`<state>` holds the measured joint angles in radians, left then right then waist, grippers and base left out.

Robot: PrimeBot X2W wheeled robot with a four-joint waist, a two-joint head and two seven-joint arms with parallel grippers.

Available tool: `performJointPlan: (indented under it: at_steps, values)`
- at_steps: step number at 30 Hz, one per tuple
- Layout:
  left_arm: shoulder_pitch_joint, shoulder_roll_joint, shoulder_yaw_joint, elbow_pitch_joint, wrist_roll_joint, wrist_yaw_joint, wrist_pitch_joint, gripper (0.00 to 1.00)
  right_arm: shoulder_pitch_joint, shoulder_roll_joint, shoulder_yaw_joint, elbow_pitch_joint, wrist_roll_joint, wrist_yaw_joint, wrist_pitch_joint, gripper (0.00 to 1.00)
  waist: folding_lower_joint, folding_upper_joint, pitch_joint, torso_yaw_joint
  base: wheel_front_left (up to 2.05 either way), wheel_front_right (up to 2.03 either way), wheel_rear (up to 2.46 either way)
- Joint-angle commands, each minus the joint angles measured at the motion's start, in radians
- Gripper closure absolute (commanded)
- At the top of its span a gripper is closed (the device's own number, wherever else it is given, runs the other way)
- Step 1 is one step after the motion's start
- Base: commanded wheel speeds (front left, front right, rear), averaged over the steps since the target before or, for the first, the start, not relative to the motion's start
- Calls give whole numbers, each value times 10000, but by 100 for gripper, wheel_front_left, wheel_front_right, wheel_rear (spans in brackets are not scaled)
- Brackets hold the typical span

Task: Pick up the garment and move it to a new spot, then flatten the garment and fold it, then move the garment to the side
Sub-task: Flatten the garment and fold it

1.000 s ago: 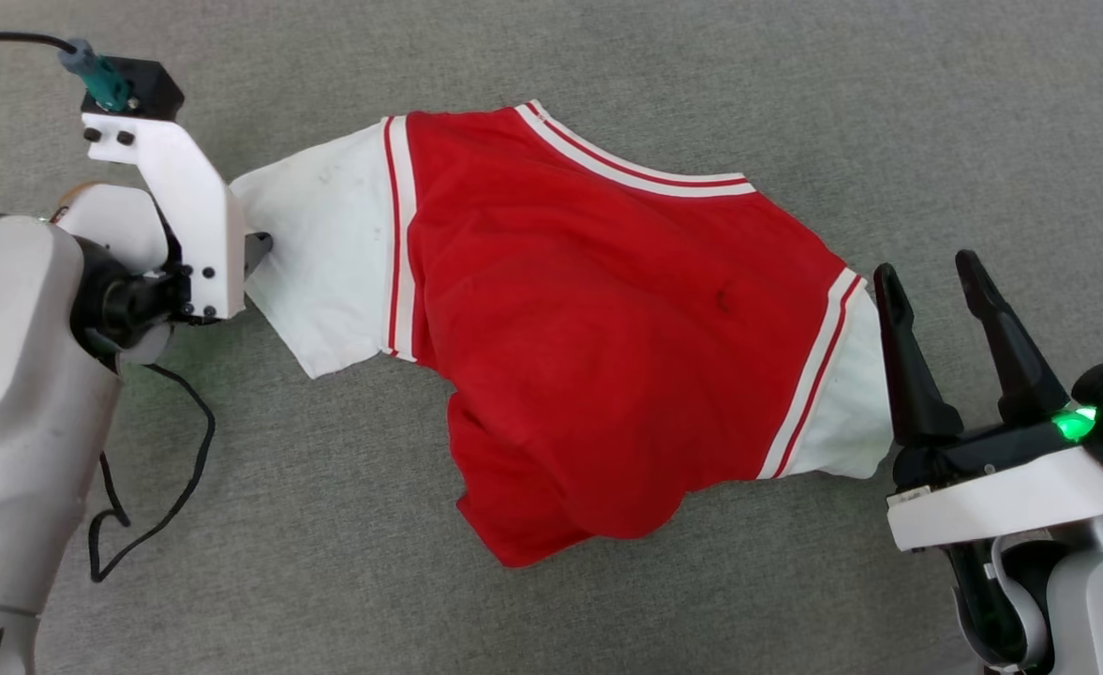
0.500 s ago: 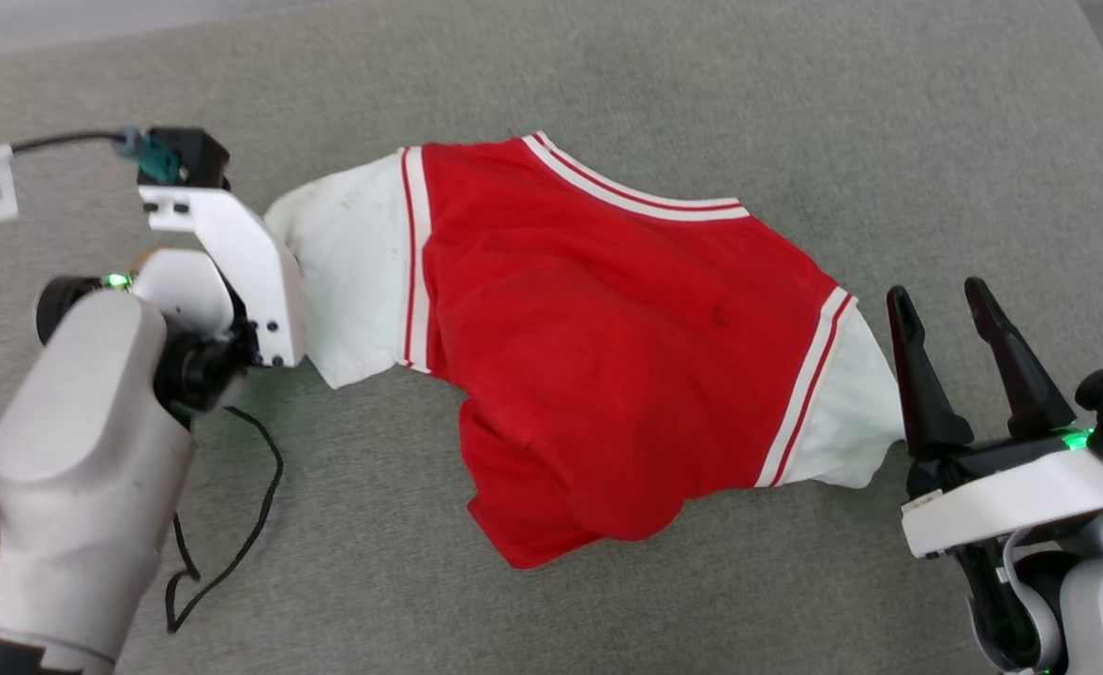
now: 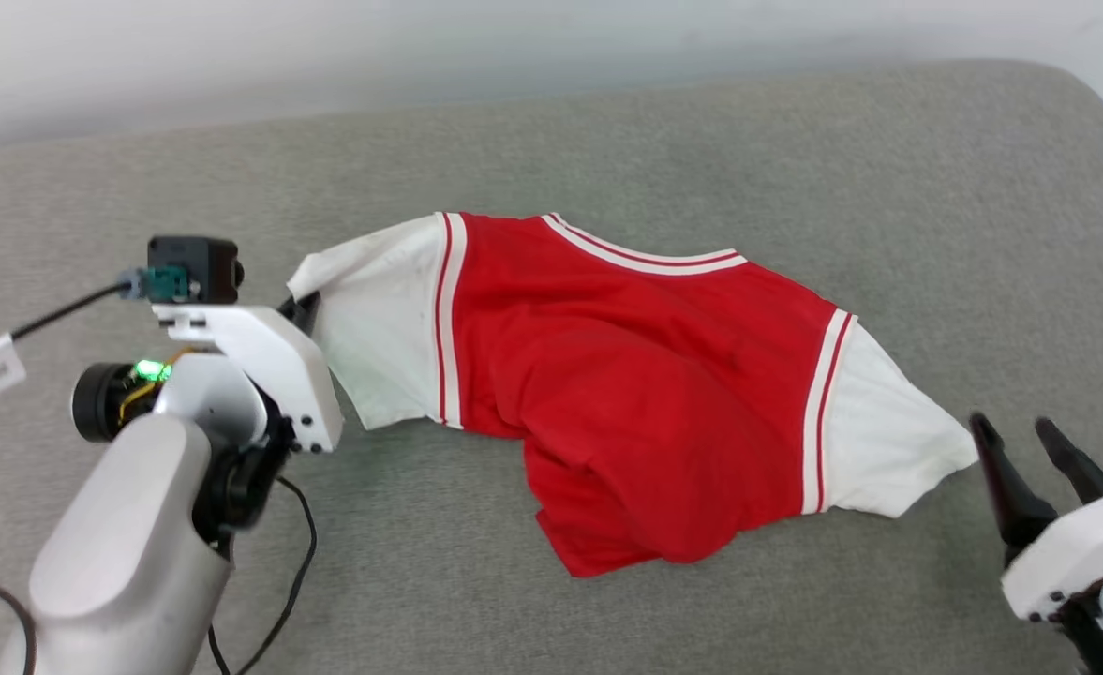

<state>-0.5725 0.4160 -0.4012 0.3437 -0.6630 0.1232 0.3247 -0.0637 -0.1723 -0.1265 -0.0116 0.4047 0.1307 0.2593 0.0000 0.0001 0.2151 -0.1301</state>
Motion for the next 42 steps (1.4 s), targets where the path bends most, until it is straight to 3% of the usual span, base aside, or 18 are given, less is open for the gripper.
performJointPlan:
  at_steps: [1,7,14,23,24,25,26,34,42]
  values:
    - [392,106,57,-399,44,142,-128,100,82,-152,-218,177,160,-1,320,0,0,-1,-287,313,0,0,0]
    - [1386,309,14,-2267,217,642,-249,100,-320,-837,-855,1236,829,-1,1842,0,0,-1,-158,766,0,0,0]
    - [1495,336,-170,-3607,476,948,-139,100,-1513,-1481,-589,2394,1400,-1,3525,0,0,-1,599,1301,0,0,0]
    - [1251,257,-364,-3926,670,937,-222,100,-2527,-1338,153,4086,1522,-1,4984,0,0,-1,1155,1577,0,0,0]
    - [1242,259,-376,-3913,673,922,-238,100,-2529,-1283,277,4237,1577,-1,5116,22,0,-1,1175,1588,0,0,0]
    - [1245,257,-385,-3882,664,913,-246,100,-2552,-1192,349,4352,1658,0,5203,72,0,-1,1182,1594,0,0,0]
    - [1259,259,-384,-3858,647,921,-269,100,-2583,-1145,422,4444,1685,0,5284,100,0,-1,1177,1592,0,0,0]
    - [1487,309,-130,-3604,510,974,-690,100,-2972,-1797,517,3743,1265,0,4166,100,0,-1,628,1439,0,0,0]
    - [999,427,329,-3410,638,966,-1474,100,-3571,-1902,552,2681,459,-3,2638,100,0,-1,-252,1157,0,0,0]
